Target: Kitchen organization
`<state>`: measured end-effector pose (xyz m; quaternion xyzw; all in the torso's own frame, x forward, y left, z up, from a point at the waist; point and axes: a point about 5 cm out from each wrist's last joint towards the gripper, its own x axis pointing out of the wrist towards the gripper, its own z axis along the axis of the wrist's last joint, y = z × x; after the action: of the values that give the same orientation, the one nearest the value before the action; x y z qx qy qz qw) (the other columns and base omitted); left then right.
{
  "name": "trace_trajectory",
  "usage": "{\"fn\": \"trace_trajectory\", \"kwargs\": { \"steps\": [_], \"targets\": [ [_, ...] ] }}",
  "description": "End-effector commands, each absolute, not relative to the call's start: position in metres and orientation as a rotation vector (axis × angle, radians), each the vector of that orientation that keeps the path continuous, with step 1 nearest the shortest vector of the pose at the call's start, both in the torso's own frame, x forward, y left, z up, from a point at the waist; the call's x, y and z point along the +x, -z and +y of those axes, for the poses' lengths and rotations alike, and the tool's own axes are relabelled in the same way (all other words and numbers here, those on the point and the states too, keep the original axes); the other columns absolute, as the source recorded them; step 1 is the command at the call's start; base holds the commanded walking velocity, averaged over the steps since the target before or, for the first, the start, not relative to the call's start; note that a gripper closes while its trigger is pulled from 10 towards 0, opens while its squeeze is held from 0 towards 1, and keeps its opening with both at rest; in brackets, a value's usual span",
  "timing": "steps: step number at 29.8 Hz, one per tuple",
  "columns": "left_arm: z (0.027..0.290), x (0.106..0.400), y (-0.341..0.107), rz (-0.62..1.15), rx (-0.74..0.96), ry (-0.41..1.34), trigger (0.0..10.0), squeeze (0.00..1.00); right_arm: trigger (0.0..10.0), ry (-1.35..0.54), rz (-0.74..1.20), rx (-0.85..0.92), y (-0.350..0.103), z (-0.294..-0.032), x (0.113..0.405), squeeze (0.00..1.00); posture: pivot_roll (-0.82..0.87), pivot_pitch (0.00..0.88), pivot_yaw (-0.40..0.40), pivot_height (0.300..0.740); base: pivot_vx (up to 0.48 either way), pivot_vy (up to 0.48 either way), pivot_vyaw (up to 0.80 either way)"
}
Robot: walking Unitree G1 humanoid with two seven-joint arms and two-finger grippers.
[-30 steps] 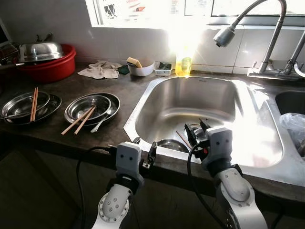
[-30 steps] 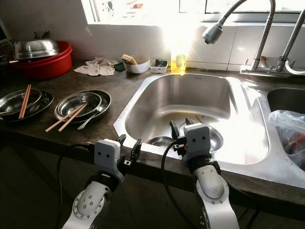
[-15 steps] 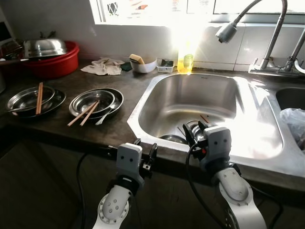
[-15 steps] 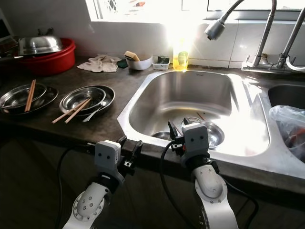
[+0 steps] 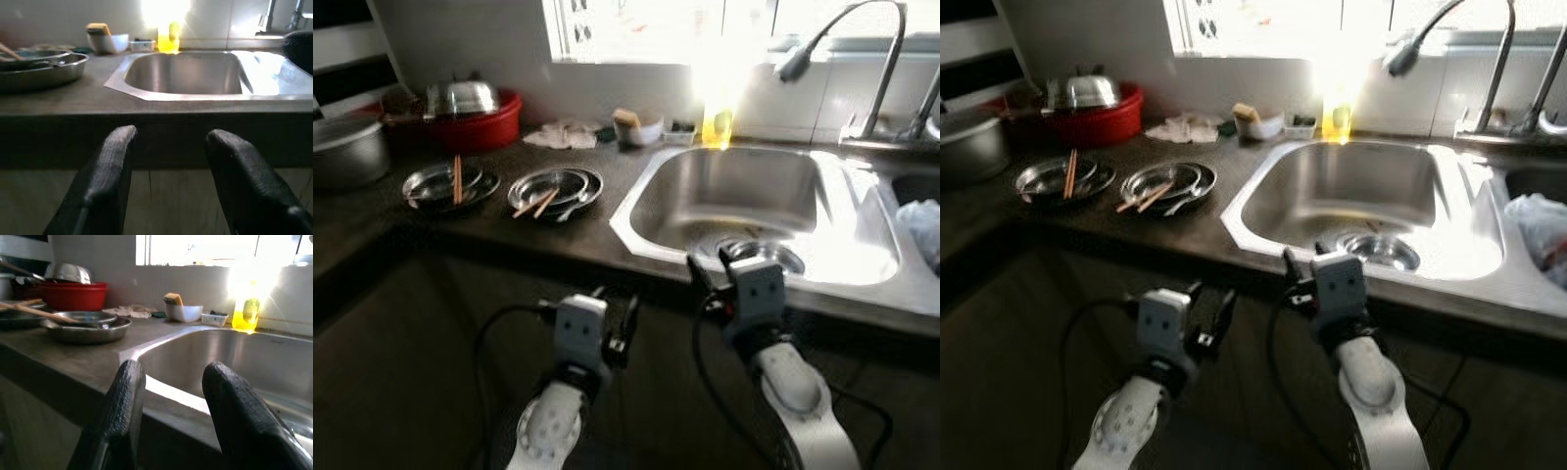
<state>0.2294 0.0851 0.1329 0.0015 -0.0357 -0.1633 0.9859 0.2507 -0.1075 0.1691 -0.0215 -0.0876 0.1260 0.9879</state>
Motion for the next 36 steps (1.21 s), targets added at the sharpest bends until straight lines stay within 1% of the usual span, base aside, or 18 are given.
{"fn": "trace_trajectory", "kwargs": {
  "steps": [1,12,29,36],
  "targets": [
    [0.0814,0.2283,-0.1338,-0.075,-0.001,0.339,10.0,0.0,10.0,-0.247,-0.188,-0.047,-0.1725,-0.1098,0.2512,0.0,0.03,0.006,0.03,0.74,-0.281,0.0,0.0],
    [0.0818,0.2276,-0.1333,-0.07,-0.001,0.335,10.0,0.0,10.0,-0.261,-0.183,-0.064,-0.1712,-0.1086,0.2492,0.0,0.03,0.014,0.028,0.74,-0.252,0.0,0.0],
    [0.0823,0.2278,-0.134,-0.068,-0.004,0.323,10.0,0.0,10.0,-0.292,-0.174,-0.076,-0.1683,-0.1051,0.2473,0.0,0.03,0.019,0.025,0.74,0.0,0.0,0.76],
    [0.082,0.2281,-0.1338,-0.071,0.003,0.327,10.0,0.0,10.0,-0.299,-0.172,-0.079,-0.1678,-0.104,0.2474,0.0,0.03,0.02,0.024,0.74,0.224,0.0,0.8]
  ]
}}
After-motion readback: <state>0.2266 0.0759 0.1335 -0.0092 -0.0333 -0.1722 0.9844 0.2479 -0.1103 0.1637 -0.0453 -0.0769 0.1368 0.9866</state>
